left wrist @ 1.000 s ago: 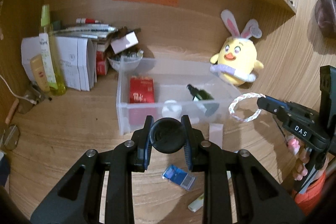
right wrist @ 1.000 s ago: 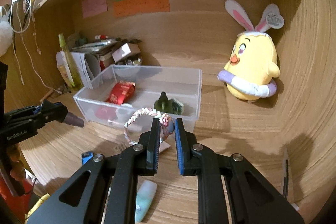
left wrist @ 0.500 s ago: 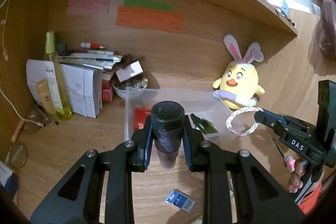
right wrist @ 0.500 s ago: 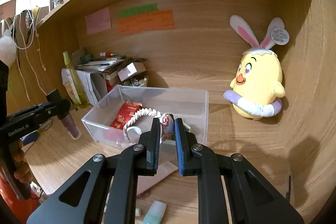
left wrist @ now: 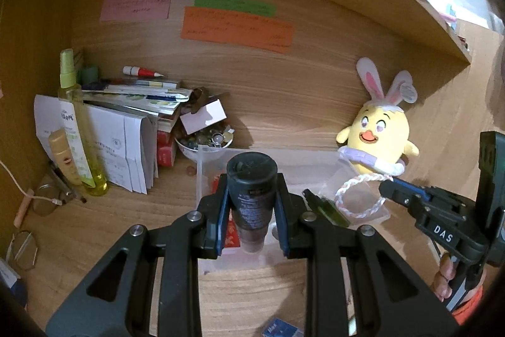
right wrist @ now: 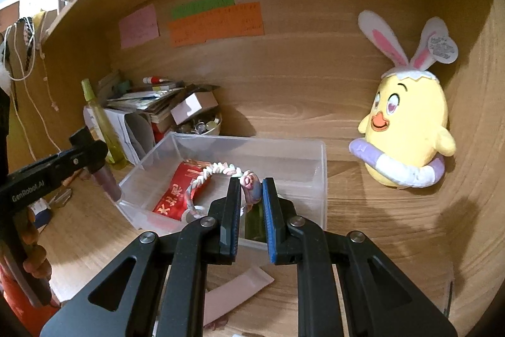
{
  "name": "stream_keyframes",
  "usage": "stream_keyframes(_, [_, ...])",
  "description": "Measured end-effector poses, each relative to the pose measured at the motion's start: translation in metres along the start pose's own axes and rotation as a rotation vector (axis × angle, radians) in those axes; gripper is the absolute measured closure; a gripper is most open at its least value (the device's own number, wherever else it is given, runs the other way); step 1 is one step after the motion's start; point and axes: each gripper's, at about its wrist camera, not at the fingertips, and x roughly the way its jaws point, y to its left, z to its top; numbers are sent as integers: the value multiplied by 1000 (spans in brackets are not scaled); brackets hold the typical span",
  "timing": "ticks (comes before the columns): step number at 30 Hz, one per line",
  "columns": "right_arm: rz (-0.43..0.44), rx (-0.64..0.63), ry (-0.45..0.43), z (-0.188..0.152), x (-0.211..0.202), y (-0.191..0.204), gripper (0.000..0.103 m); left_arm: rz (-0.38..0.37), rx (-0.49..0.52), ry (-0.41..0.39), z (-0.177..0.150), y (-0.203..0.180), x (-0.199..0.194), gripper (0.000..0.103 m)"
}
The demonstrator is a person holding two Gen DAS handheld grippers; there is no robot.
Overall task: Organize objects
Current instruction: 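Carry the polish bottle into the box with the left gripper while the right carries the bracelet there, then open both grippers to drop the polish bottle and bracelet into the box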
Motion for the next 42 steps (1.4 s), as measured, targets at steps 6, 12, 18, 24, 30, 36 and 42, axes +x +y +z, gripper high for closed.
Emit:
stream_keyframes(6, [11, -3, 40, -2, 20, 1, 91, 48, 37, -11, 2, -2, 13, 77])
stream_keyframes(12, [13, -18, 86, -5, 41, 5, 91, 82, 60, 47, -5, -3, 38, 77])
stream_keyframes(18, [6, -32, 132, -11, 58, 6, 91, 109, 105, 93, -15, -11, 57, 77])
stream_keyframes(24, [-10, -45, 167, -17, 68, 3, 91, 119, 153, 124, -21, -23, 69, 77])
stream_keyframes(30, [-21, -53, 172, -18, 69, 2, 91, 97, 192, 137, -26, -41, 73, 74])
stream_keyframes(36, [-21, -43, 177, -17, 66, 0, 85, 60, 188, 157, -27, -48, 74, 42])
stream_keyframes(42, [-44, -48, 138, -15, 53, -1, 67, 38, 185, 138, -25, -52, 62, 32])
